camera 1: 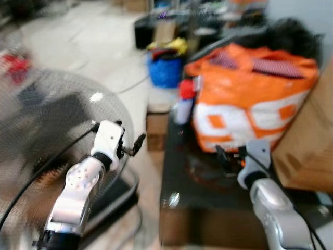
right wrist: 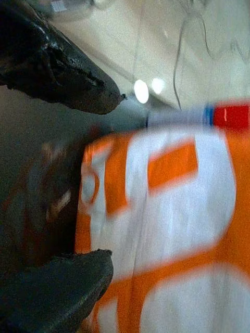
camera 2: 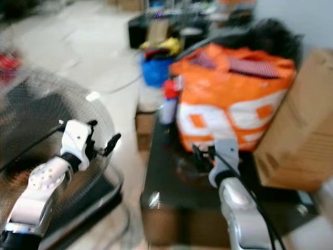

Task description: Hang keys on a hook

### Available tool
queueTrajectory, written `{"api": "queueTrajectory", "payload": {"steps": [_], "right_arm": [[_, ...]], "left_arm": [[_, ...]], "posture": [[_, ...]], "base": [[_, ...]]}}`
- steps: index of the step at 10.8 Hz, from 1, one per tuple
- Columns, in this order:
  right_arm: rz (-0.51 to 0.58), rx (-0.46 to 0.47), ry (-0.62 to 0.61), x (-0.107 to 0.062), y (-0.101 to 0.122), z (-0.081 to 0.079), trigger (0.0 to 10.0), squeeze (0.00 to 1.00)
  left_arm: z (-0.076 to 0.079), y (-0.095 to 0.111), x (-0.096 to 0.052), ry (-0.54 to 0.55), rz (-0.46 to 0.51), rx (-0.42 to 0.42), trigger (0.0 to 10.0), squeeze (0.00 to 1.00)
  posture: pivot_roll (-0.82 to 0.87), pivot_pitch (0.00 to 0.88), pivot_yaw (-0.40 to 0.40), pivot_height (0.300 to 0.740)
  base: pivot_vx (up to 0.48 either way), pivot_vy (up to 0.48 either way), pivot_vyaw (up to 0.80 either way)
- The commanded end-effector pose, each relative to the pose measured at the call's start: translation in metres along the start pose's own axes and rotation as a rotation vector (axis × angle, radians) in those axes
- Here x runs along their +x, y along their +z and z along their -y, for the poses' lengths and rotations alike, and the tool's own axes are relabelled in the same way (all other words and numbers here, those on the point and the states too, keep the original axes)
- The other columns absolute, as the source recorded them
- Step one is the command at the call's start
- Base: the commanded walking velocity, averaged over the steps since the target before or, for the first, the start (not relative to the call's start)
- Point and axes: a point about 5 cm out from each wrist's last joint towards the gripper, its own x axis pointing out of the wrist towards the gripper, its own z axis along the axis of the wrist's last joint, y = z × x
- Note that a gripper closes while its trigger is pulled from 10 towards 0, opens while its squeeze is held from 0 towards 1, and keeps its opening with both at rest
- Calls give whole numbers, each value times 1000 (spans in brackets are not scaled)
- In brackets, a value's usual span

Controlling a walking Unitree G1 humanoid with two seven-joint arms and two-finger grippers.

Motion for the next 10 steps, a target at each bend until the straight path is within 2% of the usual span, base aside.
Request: {"api": "queueTrajectory", "payload": {"steps": [1,3,8,10], "right_arm": [[-11,-9,-51,-2,-3,12,10000,1000],[5,-32,-33,-2,0,10,10000,1000],[-15,-72,-27,0,-2,13,10000,1000],[-51,-127,43,7,-5,5,10000,1000]], "left_arm": [[8,7,4,-34,27,7,10000,678],[9,6,4,-29,18,22,10000,643],[12,3,1,-48,-2,37,10000,639],[17,-6,-1,-106,-52,44,10000,631]], "posture": [[-100,0,11,732],[-100,0,10,732],[-98,0,1,732],[-97,0,-3,732]], "base": [[398,0,-800],[347,0,0],[0,0,0],[0,0,0]]}}
